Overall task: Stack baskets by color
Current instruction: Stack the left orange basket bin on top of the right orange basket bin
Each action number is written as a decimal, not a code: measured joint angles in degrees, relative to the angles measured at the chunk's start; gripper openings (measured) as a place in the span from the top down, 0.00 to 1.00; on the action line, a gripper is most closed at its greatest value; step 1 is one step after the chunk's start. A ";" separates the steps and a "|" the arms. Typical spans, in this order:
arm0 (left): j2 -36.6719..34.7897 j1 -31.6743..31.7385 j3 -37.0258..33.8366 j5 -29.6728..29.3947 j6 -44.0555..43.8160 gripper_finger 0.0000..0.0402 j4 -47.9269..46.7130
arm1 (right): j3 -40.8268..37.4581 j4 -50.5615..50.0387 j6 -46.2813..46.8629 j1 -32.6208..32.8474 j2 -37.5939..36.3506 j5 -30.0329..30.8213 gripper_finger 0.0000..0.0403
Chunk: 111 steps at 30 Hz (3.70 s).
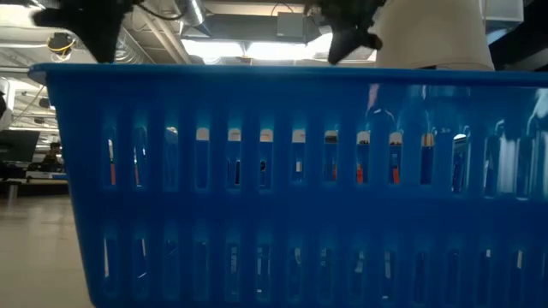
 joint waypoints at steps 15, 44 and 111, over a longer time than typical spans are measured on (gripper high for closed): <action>14.38 22.03 -2.35 15.94 43.93 0.83 12.11 | 3.89 -0.26 -5.85 0.88 -3.07 -0.07 0.88; 37.96 29.24 -3.34 18.40 65.48 0.83 22.51 | 3.89 -0.45 -7.58 0.88 -3.07 -0.68 0.88; 23.39 16.79 19.61 19.32 68.43 1.00 49.98 | -29.37 9.03 0.29 -2.74 -12.40 1.00 0.88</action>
